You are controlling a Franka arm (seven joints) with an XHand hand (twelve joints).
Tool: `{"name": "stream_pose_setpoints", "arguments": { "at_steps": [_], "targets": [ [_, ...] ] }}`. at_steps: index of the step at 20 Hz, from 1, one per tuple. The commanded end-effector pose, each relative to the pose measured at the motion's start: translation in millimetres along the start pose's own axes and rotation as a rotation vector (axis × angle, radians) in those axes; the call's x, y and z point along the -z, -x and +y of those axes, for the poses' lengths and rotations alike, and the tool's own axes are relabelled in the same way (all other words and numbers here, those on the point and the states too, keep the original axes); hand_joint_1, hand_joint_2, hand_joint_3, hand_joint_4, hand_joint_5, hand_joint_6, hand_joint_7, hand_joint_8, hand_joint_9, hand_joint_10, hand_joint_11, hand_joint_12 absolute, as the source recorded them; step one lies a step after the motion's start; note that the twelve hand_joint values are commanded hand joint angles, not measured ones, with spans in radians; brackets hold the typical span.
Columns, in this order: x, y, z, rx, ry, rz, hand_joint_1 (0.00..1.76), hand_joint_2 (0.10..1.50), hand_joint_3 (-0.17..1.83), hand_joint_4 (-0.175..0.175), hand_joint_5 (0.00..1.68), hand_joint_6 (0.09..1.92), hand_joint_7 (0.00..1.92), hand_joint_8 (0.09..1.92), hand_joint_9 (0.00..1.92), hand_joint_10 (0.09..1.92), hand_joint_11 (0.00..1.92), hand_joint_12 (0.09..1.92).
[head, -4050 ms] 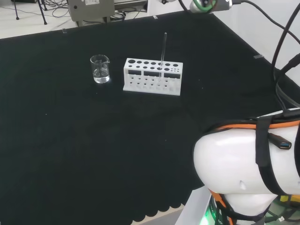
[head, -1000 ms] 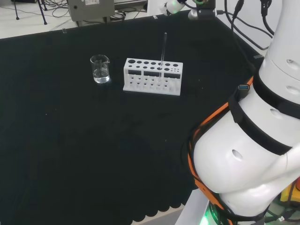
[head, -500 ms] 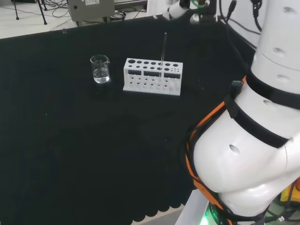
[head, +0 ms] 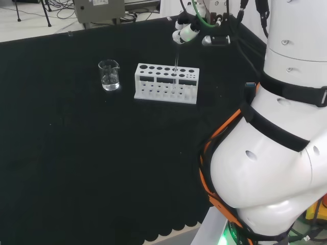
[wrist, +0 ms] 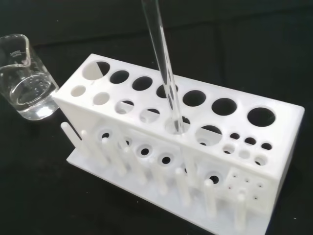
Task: Take the glass rod from the white test tube rack.
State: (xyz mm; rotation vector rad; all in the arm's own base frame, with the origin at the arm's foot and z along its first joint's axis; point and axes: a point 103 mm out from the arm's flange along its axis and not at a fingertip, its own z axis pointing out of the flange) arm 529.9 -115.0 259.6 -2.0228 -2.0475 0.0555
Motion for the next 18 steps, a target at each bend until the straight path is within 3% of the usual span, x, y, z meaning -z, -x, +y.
{"name": "stream_pose_setpoints", "arguments": {
  "at_steps": [1, 10, 18],
  "targets": [
    [-11, -9, 0, 0.014, -0.006, -0.002, 0.70, 0.86, 0.63, -0.175, 0.33, 0.80, 0.62, 1.08, 0.91, 1.07, 0.72, 1.33],
    [-24, -15, 4, 0.032, -0.027, 0.011, 0.78, 0.85, 0.63, -0.175, 0.45, 0.86, 0.77, 1.11, 1.20, 1.18, 1.24, 1.26],
    [-26, -21, 0, 0.042, -0.015, -0.017, 0.87, 0.85, 0.63, -0.175, 0.55, 0.90, 0.89, 1.11, 1.39, 1.15, 1.48, 1.18]
  ]
}}
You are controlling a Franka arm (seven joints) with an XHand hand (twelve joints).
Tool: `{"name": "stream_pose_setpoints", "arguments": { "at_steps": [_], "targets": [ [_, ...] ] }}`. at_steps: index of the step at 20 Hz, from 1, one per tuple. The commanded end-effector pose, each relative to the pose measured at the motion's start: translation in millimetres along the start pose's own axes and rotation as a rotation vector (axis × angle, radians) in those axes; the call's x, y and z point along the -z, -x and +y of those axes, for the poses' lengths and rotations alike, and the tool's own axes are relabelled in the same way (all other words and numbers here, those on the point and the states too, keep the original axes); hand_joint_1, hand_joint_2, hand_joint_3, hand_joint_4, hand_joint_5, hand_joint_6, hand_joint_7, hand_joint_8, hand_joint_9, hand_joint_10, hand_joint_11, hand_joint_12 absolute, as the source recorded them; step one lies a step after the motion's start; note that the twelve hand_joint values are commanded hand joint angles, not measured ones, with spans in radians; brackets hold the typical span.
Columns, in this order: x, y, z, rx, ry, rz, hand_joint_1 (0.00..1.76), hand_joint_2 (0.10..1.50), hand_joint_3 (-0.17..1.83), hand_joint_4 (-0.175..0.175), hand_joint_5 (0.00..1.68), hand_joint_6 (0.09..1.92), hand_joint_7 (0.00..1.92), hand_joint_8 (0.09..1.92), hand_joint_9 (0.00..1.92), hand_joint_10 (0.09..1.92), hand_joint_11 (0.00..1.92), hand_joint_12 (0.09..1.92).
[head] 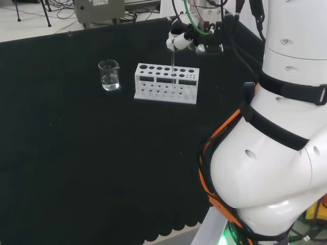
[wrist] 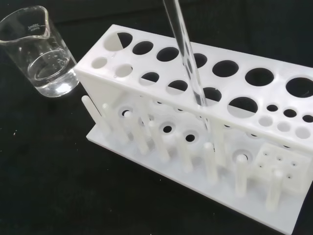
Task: Take the glass rod from the white test tube rack.
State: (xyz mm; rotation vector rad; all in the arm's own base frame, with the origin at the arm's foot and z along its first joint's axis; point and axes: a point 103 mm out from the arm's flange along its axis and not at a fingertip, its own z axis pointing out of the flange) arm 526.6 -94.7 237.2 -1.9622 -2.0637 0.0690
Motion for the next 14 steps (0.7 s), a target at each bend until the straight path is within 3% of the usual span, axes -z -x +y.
{"name": "stream_pose_setpoints", "arguments": {
  "at_steps": [1, 7, 10, 12, 14],
  "targets": [
    [0, -8, -3, 0.007, 0.024, -0.033, 0.89, 0.84, 0.63, -0.175, 0.58, 0.90, 0.91, 1.11, 1.42, 1.13, 1.54, 1.16],
    [4, -21, -4, 0.026, 0.063, -0.022, 1.09, 0.79, 0.69, -0.175, 0.75, 0.88, 1.05, 1.13, 1.60, 1.01, 1.80, 0.96],
    [5, -27, -3, 0.034, 0.092, -0.022, 1.17, 1.03, 0.26, -0.175, 0.86, 1.10, 1.03, 1.15, 1.65, 0.94, 1.89, 0.84],
    [6, -30, -4, 0.038, 0.101, -0.025, 1.23, 1.08, 0.13, -0.175, 0.89, 1.11, 0.97, 1.15, 1.66, 0.93, 1.89, 0.79],
    [7, -32, -5, 0.034, 0.108, -0.026, 1.25, 1.09, 0.09, -0.175, 0.89, 0.99, 1.01, 1.18, 1.66, 0.93, 1.87, 0.77]
  ]
}}
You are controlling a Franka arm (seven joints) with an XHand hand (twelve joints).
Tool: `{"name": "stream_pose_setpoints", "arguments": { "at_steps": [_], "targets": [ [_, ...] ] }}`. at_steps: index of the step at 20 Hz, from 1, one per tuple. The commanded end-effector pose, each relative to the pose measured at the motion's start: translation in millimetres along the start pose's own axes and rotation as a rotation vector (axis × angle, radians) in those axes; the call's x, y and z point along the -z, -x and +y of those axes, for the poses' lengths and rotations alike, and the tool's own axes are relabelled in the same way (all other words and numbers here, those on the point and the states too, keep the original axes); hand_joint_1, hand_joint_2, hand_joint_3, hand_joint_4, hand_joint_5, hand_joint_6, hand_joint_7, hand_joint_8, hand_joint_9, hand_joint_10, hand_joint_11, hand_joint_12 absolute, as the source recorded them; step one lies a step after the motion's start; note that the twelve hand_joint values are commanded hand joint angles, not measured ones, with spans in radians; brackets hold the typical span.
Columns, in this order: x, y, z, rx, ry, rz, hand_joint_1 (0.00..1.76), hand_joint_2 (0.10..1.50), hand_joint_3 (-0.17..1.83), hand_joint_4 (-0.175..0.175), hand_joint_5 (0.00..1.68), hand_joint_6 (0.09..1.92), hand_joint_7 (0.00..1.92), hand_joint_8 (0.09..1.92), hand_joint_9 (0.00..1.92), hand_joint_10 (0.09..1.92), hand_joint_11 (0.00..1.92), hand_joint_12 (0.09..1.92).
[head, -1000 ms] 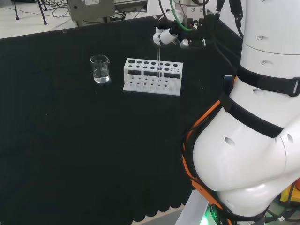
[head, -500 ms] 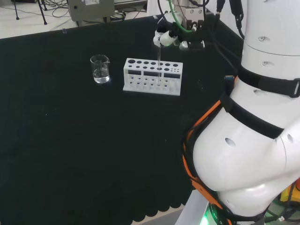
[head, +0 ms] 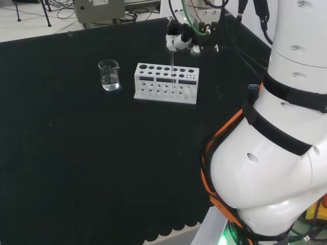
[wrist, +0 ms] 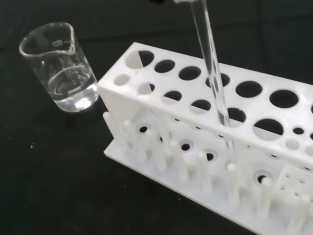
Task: Take the glass rod from the white test tube rack.
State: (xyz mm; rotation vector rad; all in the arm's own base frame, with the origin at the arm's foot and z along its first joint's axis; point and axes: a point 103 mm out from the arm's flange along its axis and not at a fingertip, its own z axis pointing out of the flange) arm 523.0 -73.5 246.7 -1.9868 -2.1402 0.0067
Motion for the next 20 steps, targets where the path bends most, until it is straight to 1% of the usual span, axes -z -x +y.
{"name": "stream_pose_setpoints", "arguments": {
  "at_steps": [1, 4, 5, 8, 10, 13, 18, 20],
  "targets": [
    [3, -11, -1, 0.007, 0.036, 0.001, 1.26, 1.09, 0.08, -0.175, 0.90, 0.95, 1.02, 1.19, 1.66, 0.93, 1.86, 0.76],
    [6, -13, -5, 0.013, 0.069, -0.011, 1.27, 1.07, 0.10, -0.175, 0.93, 0.87, 1.04, 1.19, 1.67, 0.93, 1.84, 0.77],
    [7, -14, -7, 0.014, 0.084, -0.016, 1.27, 1.04, 0.16, -0.175, 0.94, 0.85, 1.05, 1.20, 1.68, 0.93, 1.83, 0.79],
    [16, -13, -11, 0.012, 0.115, -0.016, 1.28, 0.87, 0.50, -0.175, 0.97, 0.88, 1.08, 1.24, 1.68, 0.96, 1.79, 0.84],
    [25, -13, -12, 0.012, 0.135, -0.020, 1.28, 0.80, 0.62, -0.175, 0.97, 0.91, 1.09, 1.26, 1.67, 0.97, 1.77, 0.86],
    [40, -11, -13, 0.010, 0.176, -0.022, 1.19, 0.75, 0.69, -0.175, 1.03, 1.04, 1.29, 1.22, 1.69, 0.97, 1.77, 0.86],
    [59, -9, -17, 0.001, 0.250, 0.039, 1.18, 0.70, 0.78, -0.175, 1.07, 1.07, 1.38, 1.18, 1.70, 0.95, 1.74, 0.85],
    [64, -10, -19, -0.001, 0.269, 0.051, 1.18, 0.67, 0.82, -0.175, 1.09, 1.06, 1.41, 1.16, 1.70, 0.91, 1.73, 0.80]
  ]
}}
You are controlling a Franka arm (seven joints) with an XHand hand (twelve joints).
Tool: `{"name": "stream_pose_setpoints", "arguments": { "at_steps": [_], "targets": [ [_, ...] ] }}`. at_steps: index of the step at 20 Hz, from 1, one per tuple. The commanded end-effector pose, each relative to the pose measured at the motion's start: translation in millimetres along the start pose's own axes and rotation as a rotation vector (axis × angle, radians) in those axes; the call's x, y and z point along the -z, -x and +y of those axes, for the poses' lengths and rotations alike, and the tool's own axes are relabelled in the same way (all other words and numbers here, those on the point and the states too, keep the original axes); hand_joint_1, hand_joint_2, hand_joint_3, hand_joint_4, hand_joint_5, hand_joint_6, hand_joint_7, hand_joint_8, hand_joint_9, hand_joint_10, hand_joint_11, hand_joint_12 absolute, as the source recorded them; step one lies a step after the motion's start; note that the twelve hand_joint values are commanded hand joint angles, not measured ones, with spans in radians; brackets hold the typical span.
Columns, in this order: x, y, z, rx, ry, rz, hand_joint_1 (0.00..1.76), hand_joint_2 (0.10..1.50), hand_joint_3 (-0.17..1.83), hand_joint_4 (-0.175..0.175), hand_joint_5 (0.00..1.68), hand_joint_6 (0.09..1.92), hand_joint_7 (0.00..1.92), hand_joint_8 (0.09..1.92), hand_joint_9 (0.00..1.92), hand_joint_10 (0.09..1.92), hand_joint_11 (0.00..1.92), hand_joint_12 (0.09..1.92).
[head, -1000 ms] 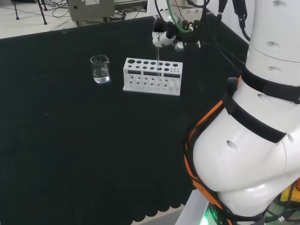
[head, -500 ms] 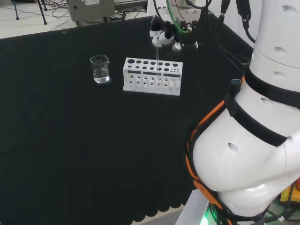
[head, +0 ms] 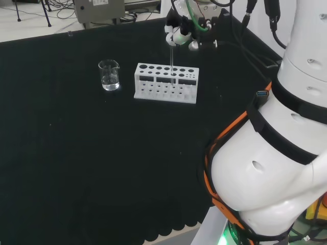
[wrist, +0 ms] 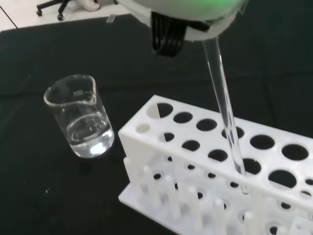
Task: Take the glass rod from the white test tube rack.
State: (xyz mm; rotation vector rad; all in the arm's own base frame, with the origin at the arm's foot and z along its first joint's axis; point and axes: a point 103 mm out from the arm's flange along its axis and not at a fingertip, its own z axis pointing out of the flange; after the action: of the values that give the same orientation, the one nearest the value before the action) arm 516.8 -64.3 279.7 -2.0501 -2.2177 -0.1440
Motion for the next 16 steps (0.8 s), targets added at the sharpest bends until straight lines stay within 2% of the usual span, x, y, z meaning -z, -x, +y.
{"name": "stream_pose_setpoints", "arguments": {
  "at_steps": [1, 7, 12, 16],
  "targets": [
    [38, 5, -6, -0.023, 0.133, 0.066, 1.19, 0.65, 0.84, -0.175, 1.10, 1.04, 1.41, 1.15, 1.71, 0.88, 1.72, 0.77],
    [63, 1, -19, -0.027, 0.133, 0.079, 1.19, 0.62, 0.87, -0.175, 1.14, 1.00, 1.47, 1.08, 1.73, 0.76, 1.73, 0.65],
    [79, -18, -25, -0.027, 0.103, 0.049, 1.20, 0.61, 0.87, -0.175, 1.15, 0.98, 1.48, 1.07, 1.76, 0.71, 1.74, 0.62],
    [89, -29, -32, -0.014, 0.109, 0.036, 1.20, 0.60, 0.88, -0.175, 1.16, 0.96, 1.49, 1.06, 1.77, 0.69, 1.75, 0.61]
  ]
}}
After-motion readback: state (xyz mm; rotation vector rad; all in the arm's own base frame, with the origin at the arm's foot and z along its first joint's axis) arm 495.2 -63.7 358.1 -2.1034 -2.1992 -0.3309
